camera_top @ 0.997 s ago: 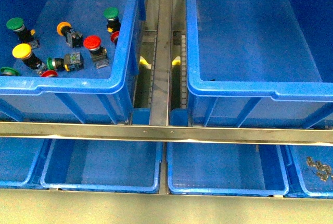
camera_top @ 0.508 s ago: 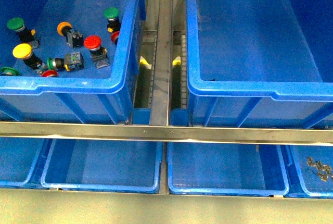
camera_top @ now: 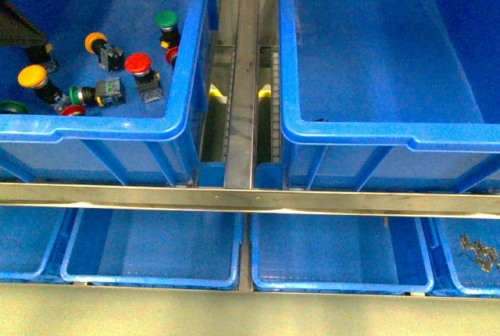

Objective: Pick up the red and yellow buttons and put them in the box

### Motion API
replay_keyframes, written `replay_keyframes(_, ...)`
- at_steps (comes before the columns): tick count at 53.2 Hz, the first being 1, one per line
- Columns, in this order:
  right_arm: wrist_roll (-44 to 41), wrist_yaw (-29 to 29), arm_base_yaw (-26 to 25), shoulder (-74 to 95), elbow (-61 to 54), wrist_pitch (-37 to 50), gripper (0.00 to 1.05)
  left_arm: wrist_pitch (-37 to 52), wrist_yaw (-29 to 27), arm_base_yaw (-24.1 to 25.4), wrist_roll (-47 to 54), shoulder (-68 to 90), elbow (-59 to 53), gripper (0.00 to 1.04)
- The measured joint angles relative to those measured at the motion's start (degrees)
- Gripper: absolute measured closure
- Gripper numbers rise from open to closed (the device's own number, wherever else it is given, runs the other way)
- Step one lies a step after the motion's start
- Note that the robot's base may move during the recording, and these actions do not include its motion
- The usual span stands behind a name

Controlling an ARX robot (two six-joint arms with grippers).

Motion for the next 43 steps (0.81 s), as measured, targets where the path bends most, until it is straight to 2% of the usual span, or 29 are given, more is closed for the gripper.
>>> replay_keyframes(17,0.0,0.0,0.0,0.0,0.0,0.0,0.07,-2.43,0.2,-3.39,1.46,14.73,13.4,0.08)
replay_keyframes(43,-0.02,0.0,0.0,0.0,0.0,0.0,0.07,-4.7,-0.26,-7.91,1.14,28.24,27.8,0.08)
